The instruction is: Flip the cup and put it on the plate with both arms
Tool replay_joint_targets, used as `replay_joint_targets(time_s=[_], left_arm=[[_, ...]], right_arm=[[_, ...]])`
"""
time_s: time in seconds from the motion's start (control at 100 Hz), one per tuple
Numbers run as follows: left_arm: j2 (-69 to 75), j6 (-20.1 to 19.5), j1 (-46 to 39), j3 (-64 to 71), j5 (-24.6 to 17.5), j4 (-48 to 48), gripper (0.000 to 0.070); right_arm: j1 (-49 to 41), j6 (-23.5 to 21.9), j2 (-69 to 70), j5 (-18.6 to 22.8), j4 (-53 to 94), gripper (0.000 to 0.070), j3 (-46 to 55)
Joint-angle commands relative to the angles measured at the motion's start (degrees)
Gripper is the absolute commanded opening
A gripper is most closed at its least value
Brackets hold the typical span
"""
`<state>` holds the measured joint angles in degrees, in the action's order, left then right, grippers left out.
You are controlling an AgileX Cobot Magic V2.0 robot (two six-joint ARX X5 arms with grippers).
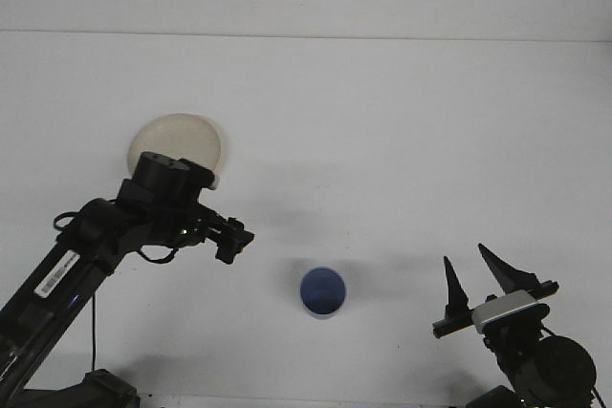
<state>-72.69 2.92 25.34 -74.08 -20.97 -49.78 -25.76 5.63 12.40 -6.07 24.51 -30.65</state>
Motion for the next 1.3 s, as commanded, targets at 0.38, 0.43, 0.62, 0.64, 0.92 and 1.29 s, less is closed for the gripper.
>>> replay_joint_targets(time_s=[0.38,0.43,0.62,0.64,0.92,1.29], left_arm=[[-17.53,-1.4,15.34,-10.21,-0.09,-2.45,0.0464],[-18.75,-1.4,16.76,-10.29,-0.09,-2.19,0.0464],[-22.45,-1.42,20.57,-10.29,1.2,-0.76,0.0464],[-22.86,-1.42,20.81,-10.29,1.81,-0.68,0.0464],[-28.2,-1.49,22.84,-10.29,5.16,0.02,0.0464],[-30.91,-2.08,23.89,-10.29,6.19,1.77,0.0289]], right_arm=[[-0.11,0.24,0.02,0.04,-0.79,0.0377,-0.44],[-0.11,0.24,0.02,0.04,-0.87,0.0377,-0.44],[-0.11,0.24,0.02,0.04,-0.9,0.0377,-0.44],[-0.11,0.24,0.02,0.04,-0.9,0.0377,-0.44],[-0.11,0.22,0.02,0.04,-0.87,0.0377,-0.44],[-0.11,0.22,0.02,0.02,-0.87,0.0377,-0.44]])
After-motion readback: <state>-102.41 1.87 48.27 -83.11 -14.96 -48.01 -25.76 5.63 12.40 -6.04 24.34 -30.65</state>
